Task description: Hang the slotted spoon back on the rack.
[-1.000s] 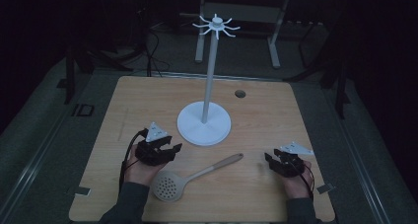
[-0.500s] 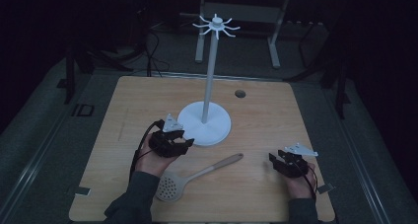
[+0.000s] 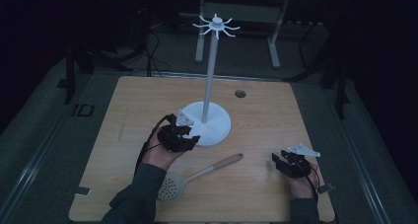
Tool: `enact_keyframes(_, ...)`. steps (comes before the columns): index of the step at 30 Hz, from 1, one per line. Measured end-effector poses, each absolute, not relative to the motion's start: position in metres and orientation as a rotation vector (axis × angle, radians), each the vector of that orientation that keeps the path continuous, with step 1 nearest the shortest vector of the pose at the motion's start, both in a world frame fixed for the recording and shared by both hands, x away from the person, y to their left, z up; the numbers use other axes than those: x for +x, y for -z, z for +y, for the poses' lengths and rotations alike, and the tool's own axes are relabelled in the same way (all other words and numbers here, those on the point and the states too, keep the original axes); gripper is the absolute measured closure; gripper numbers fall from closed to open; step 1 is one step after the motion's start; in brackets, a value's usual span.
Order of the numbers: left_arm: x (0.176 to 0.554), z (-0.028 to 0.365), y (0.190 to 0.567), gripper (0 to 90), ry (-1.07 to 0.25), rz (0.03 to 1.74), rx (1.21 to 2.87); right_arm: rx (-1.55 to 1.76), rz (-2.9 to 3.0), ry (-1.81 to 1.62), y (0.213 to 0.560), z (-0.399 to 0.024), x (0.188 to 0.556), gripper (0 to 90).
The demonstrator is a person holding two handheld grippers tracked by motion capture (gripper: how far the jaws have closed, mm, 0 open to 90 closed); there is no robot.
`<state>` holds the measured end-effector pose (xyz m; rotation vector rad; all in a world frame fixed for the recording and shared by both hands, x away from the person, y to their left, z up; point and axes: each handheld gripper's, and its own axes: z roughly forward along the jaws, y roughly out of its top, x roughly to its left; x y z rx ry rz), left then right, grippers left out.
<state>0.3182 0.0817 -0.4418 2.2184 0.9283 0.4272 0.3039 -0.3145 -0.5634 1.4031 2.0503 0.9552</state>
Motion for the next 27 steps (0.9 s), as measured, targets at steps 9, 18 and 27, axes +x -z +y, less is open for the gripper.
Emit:
enact_keyframes(9, 0.326, 0.063, 0.439, 58.2, -0.388, 0.877, 2.330, 1.403, 2.046, -0.955, 0.563, -0.316, 0.304, 54.8)
enact_keyframes(18, 0.335, 0.044, 0.441, 59.3, -0.331, 0.864, 2.430, 1.411, 2.035, -0.961, 0.563, -0.317, 0.303, 54.3)
enact_keyframes(27, 0.346, 0.033, 0.450, 62.6, -0.325, 0.878, 2.509, 1.406, 2.031, -0.961, 0.562, -0.317, 0.303, 53.7)
